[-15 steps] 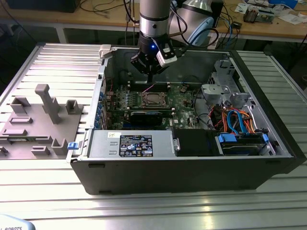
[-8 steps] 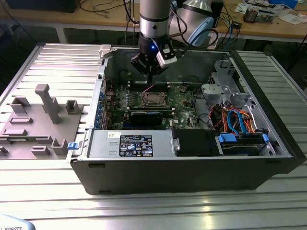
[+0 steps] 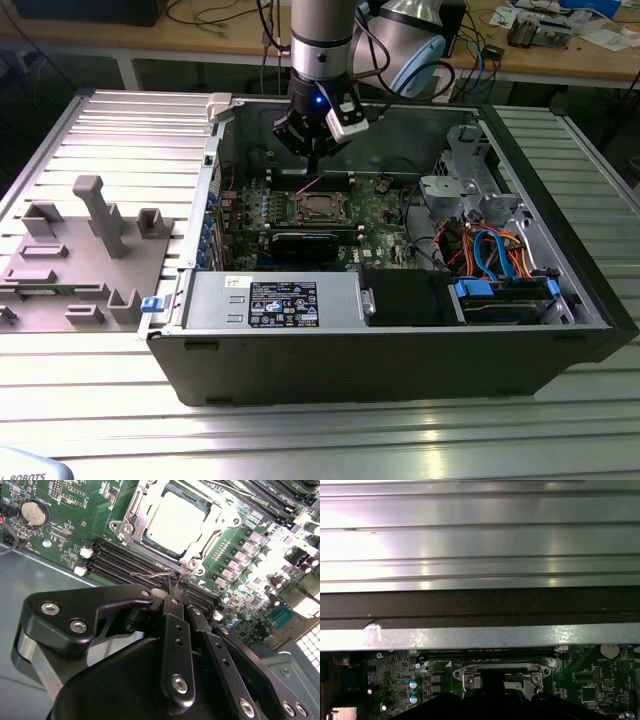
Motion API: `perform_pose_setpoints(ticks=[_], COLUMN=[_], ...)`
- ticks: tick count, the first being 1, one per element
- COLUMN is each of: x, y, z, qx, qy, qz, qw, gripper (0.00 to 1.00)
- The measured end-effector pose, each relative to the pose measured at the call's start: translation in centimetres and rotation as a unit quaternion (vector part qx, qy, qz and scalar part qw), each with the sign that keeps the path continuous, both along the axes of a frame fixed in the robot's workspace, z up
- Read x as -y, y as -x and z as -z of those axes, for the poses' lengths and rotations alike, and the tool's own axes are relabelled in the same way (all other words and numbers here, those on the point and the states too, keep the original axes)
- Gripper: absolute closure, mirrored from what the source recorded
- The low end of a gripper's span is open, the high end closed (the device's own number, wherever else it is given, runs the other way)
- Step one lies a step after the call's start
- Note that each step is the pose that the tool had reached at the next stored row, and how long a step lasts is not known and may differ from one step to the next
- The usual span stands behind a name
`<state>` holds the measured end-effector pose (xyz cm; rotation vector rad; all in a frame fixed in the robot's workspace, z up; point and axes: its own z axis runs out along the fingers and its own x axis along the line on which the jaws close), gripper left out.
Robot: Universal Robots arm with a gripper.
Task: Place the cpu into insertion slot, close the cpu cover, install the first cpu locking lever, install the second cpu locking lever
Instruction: 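Install the first cpu locking lever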
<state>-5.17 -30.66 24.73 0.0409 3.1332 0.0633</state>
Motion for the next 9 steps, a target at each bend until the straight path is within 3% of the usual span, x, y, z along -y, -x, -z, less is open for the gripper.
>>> perform_pose_setpoints(ticks=[9], x=[0.00], y=[0.00], z=[0.16], qx=[0.0000], qy=[0.0000], qz=[0.000], qw=[1.00000], gripper=[0.89])
